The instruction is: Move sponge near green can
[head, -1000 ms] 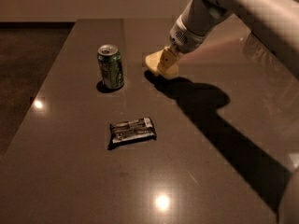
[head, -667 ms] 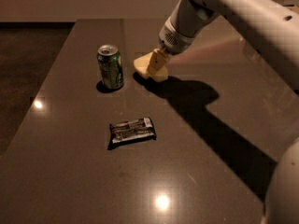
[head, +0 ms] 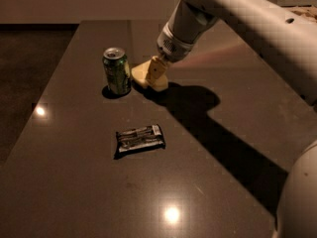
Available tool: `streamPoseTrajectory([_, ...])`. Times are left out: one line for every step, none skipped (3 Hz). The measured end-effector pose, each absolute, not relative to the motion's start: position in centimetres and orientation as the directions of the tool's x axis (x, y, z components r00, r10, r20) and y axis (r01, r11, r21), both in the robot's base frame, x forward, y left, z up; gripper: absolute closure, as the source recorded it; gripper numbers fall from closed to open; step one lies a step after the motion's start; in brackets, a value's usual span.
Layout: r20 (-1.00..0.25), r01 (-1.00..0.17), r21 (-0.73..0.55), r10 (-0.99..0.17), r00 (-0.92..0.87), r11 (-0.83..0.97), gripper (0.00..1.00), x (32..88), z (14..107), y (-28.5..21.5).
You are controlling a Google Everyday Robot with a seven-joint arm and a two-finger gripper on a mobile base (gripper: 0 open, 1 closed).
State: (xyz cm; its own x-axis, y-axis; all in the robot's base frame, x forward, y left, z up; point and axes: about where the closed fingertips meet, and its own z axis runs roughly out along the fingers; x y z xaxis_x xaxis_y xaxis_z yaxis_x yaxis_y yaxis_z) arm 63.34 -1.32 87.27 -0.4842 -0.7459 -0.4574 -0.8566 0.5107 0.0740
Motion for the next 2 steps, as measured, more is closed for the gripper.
streamPoseTrajectory([-0.456, -0.858, 0.076, -0.747, -0.483, 0.508, 0.59, 63.35, 87.1, -1.19])
streamPoseTrajectory([-0.455, -0.859, 0.078, -0.749, -0.483, 0.506, 0.36, 63.34, 86.94, -1.05])
